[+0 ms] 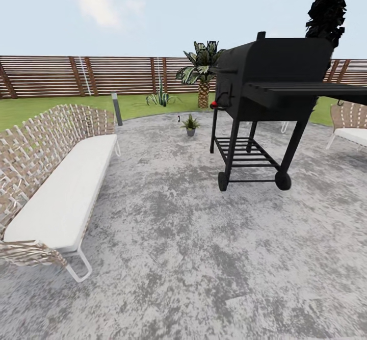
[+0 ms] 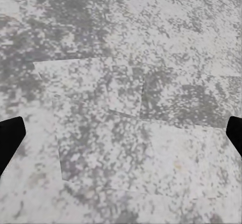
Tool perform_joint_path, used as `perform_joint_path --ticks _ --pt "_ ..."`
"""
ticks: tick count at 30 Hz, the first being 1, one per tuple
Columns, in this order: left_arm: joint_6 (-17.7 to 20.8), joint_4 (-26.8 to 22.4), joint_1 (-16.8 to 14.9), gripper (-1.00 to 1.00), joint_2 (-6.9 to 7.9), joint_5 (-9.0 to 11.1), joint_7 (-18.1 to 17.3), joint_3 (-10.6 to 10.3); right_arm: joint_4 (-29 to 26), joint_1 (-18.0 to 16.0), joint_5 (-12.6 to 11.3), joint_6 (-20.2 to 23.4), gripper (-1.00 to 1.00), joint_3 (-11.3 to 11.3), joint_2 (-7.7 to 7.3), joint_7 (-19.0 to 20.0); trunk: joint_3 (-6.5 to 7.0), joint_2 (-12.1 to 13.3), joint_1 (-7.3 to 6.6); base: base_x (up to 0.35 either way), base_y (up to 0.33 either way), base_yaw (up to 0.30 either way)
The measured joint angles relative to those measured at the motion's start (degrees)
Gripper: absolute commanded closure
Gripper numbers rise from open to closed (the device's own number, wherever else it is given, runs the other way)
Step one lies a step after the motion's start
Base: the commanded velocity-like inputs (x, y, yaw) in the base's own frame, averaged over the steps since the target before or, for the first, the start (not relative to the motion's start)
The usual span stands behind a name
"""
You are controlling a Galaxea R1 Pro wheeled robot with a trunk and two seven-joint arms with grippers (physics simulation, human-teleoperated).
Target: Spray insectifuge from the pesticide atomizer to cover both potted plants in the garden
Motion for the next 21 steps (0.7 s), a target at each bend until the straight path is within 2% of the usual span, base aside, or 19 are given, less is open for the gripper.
perform_joint_path --ticks 21 --pt "0.0 0.0 -0.03 -1.0 0.08 0.07 -0.07 -0.12 0.09 0.0 0.0 0.07 -1.0 0.16 0.0 0.05 0.0 0.0 -0.01 0.334 0.0 0.0"
